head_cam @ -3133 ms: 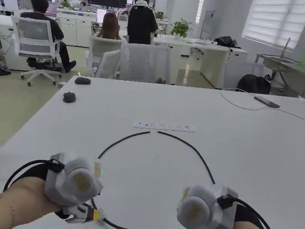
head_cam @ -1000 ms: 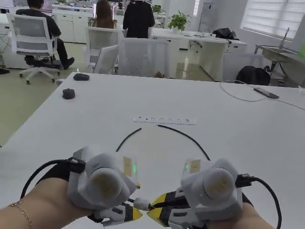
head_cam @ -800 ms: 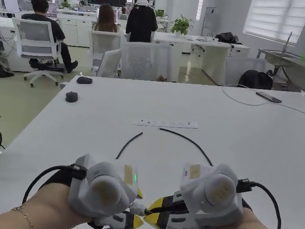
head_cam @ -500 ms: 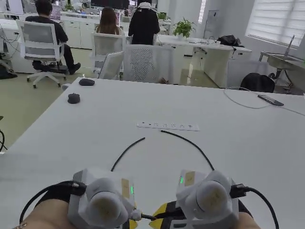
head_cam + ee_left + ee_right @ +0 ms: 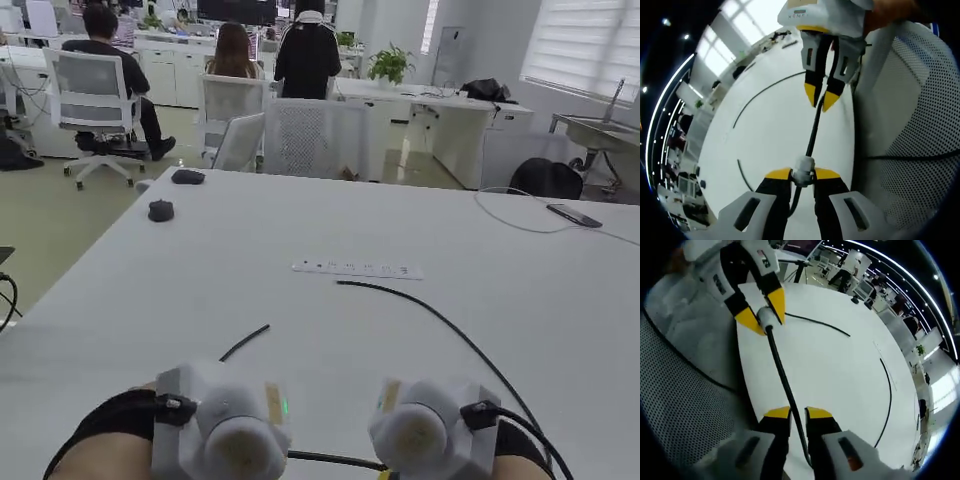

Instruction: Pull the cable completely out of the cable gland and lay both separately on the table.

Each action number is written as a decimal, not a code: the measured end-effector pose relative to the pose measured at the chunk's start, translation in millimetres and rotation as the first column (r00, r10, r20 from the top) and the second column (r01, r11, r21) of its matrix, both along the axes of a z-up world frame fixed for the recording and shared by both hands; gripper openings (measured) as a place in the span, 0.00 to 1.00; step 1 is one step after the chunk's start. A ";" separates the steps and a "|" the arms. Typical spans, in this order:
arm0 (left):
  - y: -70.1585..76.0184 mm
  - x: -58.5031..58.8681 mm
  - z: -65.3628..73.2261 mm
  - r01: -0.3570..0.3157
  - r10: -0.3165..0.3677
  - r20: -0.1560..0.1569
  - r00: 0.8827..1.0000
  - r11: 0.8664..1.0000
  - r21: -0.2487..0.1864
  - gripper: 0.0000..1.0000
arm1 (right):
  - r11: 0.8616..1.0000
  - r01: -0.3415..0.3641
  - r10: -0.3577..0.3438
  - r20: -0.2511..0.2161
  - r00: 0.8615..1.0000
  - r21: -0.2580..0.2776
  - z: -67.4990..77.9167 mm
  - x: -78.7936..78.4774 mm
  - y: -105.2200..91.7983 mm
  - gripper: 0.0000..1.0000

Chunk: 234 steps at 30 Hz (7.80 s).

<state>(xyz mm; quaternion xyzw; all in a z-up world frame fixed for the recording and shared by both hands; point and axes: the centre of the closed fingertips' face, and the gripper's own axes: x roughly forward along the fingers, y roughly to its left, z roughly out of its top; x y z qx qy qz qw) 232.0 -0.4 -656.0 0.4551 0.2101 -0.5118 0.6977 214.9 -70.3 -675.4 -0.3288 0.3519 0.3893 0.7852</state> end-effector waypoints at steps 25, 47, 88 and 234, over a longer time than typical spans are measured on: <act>-1.2 2.5 -3.4 -0.015 0.015 0.019 1.000 1.000 -0.020 0.17 | 0.999 -0.040 0.040 0.021 0.999 -0.015 0.4 -1.2 5.3 0.04; -9.3 -6.1 -4.5 0.045 -0.045 0.035 0.998 0.999 -0.013 0.17 | 0.977 -0.141 0.138 0.028 0.990 0.159 18.1 -13.0 45.7 0.10; -8.6 -3.6 -5.6 0.028 -0.027 0.020 0.999 0.999 -0.026 0.17 | 0.991 -0.057 0.060 -0.019 0.998 0.125 7.9 -7.2 27.6 0.04; 19.4 23.5 -2.9 -0.120 0.121 0.037 0.992 0.992 -0.036 0.17 | 0.970 0.144 -0.187 0.223 0.957 0.195 77.2 178.9 -17.5 0.04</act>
